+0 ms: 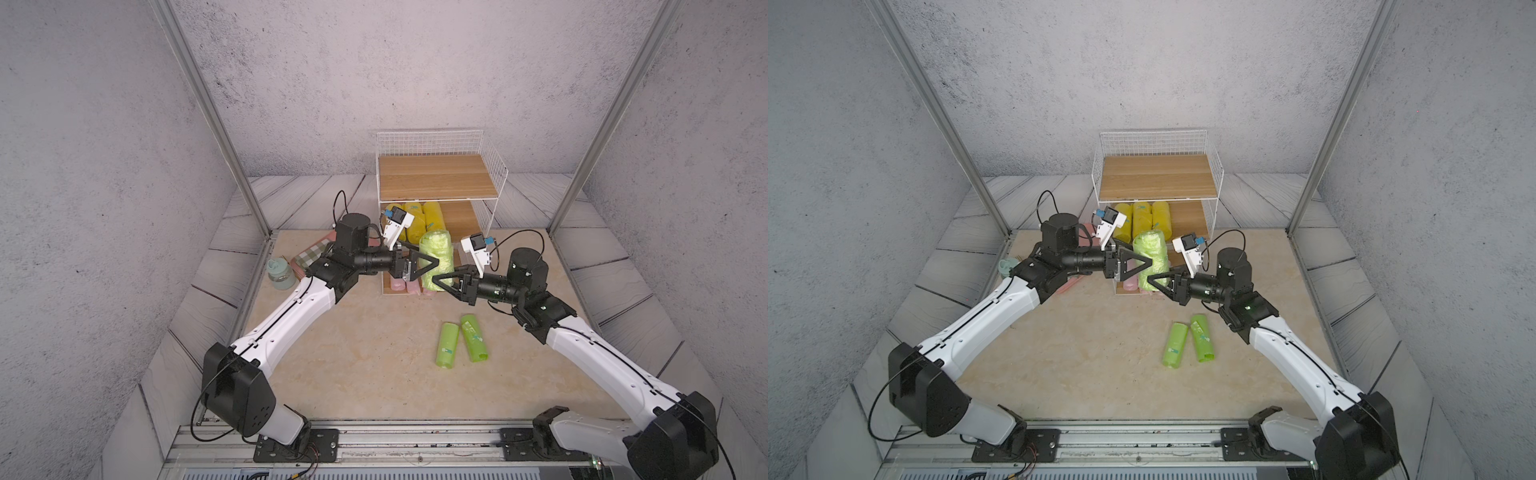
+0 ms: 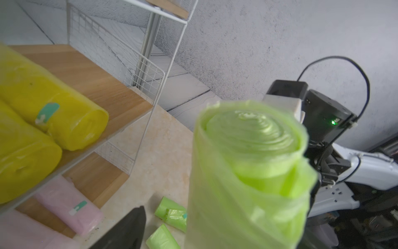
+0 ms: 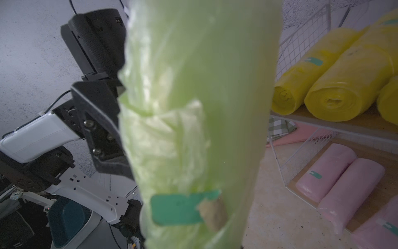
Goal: Sort the rolls of trash bags by color and place them on the shelf
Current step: Pick up the roll of trash bags from the center of the board, then place the roll of trash bags on the shelf.
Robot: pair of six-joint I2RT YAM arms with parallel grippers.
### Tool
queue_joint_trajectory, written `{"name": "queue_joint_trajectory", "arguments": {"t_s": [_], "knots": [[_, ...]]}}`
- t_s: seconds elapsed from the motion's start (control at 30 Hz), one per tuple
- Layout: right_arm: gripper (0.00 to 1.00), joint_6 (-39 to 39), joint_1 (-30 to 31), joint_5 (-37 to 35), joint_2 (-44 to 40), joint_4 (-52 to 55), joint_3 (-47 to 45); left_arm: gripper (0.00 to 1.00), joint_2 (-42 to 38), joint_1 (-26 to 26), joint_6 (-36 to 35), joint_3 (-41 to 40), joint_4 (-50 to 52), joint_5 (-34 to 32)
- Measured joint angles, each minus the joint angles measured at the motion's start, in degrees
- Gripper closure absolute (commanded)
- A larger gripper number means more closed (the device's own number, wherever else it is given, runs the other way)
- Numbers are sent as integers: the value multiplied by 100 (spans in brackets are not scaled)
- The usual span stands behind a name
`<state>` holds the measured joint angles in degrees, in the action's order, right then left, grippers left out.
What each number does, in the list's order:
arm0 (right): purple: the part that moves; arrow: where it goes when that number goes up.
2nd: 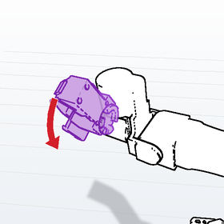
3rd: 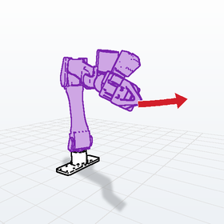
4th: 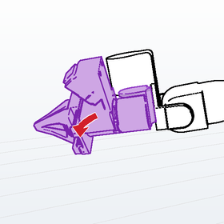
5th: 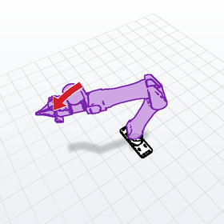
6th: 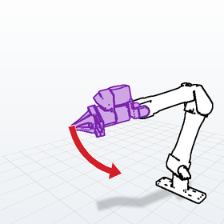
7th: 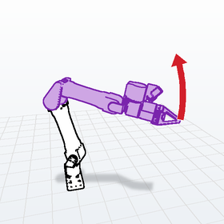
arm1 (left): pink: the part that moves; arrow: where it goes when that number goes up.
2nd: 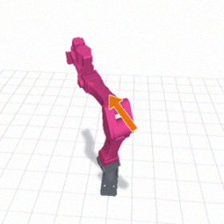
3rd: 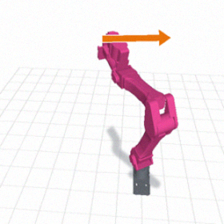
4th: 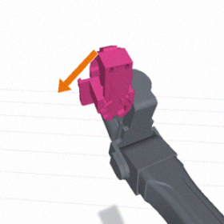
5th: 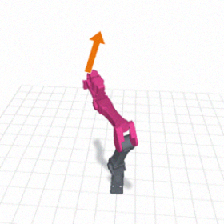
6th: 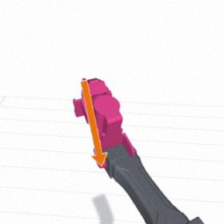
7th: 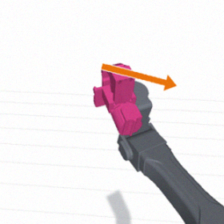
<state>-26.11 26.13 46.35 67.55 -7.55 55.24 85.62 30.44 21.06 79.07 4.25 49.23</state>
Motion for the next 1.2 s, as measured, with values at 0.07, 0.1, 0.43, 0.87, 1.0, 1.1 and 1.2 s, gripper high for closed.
{"name": "queue_joint_trajectory", "arguments": {"t_s": [0.07, 0.1, 0.43, 0.87, 1.0, 1.1, 1.2], "knots": [[100, 72, -7, -33, -2, 111, 72, 3, -76, -7, -76, 9, 92, -146], [100, 107, -4, -46, -4, 153, 92, 3, -116, -13, -109, 9, 138, -223], [100, 612, -24, -188, -72, 719, 579, 3, -697, -341, -343, -11, 577, -1091], [100, 817, -66, -197, 527, 1099, 1998, 3, -1403, -544, -758, -313, 1029, -1443], [100, 739, -70, -221, 1115, 1266, 2708, 3, -1626, -586, -907, -483, 1217, -1543], [100, 568, -76, -216, 1591, 1342, 3342, 3, -1781, -605, -984, -621, 1342, -1641], [100, 354, -76, -208, 2063, 1335, 3971, 3, -1921, -621, -1056, -765, 1480, -1742]]}}
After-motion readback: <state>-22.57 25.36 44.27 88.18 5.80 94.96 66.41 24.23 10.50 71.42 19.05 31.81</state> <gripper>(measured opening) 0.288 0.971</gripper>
